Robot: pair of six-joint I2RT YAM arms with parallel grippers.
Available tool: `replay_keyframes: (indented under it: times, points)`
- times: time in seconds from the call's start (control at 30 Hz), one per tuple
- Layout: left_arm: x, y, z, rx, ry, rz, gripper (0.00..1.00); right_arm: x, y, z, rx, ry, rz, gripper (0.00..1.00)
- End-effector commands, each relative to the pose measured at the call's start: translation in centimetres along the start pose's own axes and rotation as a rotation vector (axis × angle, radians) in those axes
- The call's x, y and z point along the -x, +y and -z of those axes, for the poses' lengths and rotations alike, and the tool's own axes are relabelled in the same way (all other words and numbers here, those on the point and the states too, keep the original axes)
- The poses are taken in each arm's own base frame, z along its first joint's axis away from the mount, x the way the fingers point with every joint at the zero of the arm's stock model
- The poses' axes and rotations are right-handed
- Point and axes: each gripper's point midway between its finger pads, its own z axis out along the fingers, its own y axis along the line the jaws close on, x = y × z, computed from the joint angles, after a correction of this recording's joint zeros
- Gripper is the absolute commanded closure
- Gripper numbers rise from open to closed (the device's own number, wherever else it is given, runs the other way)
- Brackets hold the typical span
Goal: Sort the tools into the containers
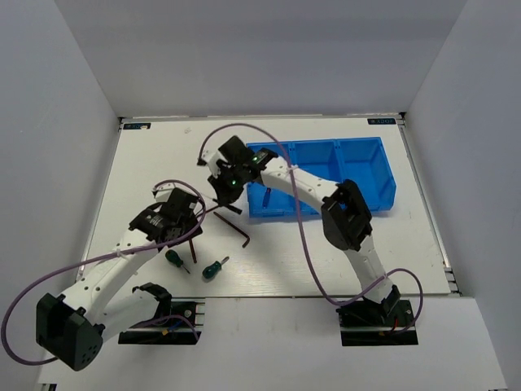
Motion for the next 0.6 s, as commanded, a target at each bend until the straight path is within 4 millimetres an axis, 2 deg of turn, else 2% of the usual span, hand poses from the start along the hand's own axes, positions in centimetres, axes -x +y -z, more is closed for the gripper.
replay_keyframes:
  times: [0.0,0.03,0.07,0.1,0.13,0.17,0.2,0.23,0.27,0.3,0.37,0.5,0.53,0.57]
  points:
    - [0.4,-0.5,-0.9,-0.004,-0.032,-0.005,0.38,7.5,1.2,8.7,0.000,-0.222,-0.025,1.00]
    - [0.8,-0.6,-0.9,-0.006,-0.046,-0.009,0.40,7.7,0.8,9.6,-0.032,-0.232,-0.031,1.00]
    - [0.1,-0.3,-1.8,0.014,-0.028,-0.020,0.40,7.5,-2.1,10.8,-0.163,-0.234,-0.052,1.00]
    - [-0.2,-0.2,-2.2,0.022,-0.021,-0.034,0.41,7.5,-2.8,11.3,-0.207,-0.241,-0.046,1.00]
    - [-0.5,-0.1,-2.6,0.033,-0.011,-0.040,0.41,7.4,-3.5,12.7,-0.260,-0.251,-0.031,1.00]
    - [-0.9,0.3,-3.2,0.054,-0.005,-0.049,0.41,7.3,-4.9,13.4,-0.308,-0.264,-0.035,1.00]
    - [-1.3,0.3,-3.9,0.077,0.016,-0.062,0.42,6.7,-7.2,14.4,-0.417,-0.254,-0.057,1.00]
    - [-1.7,0.4,-4.4,0.086,0.025,-0.067,0.42,5.6,-8.0,15.2,-0.452,-0.238,-0.059,1.00]
    - [-1.7,0.5,-4.8,0.101,0.027,-0.073,0.42,4.8,-10.0,16.4,-0.525,-0.235,-0.080,1.00]
    - [-2.1,0.7,-5.3,0.115,0.039,-0.081,0.42,4.3,-10.6,16.7,-0.551,-0.223,-0.085,1.00]
    - [-2.4,0.6,-6.3,0.140,0.050,-0.102,0.42,1.9,-12.3,17.5,-0.588,-0.176,-0.120,1.00]
    - [-2.5,0.4,-7.7,0.152,0.060,-0.140,0.41,-1.1,-12.7,16.7,-0.540,-0.112,-0.195,1.00]
    - [-2.6,0.4,-8.0,0.156,0.065,-0.151,0.41,-1.4,-11.8,15.7,-0.458,-0.108,-0.202,0.79]
    - [-2.2,0.2,-8.2,0.159,0.052,-0.159,0.41,-2.0,-12.3,15.6,-0.452,-0.101,-0.228,0.67]
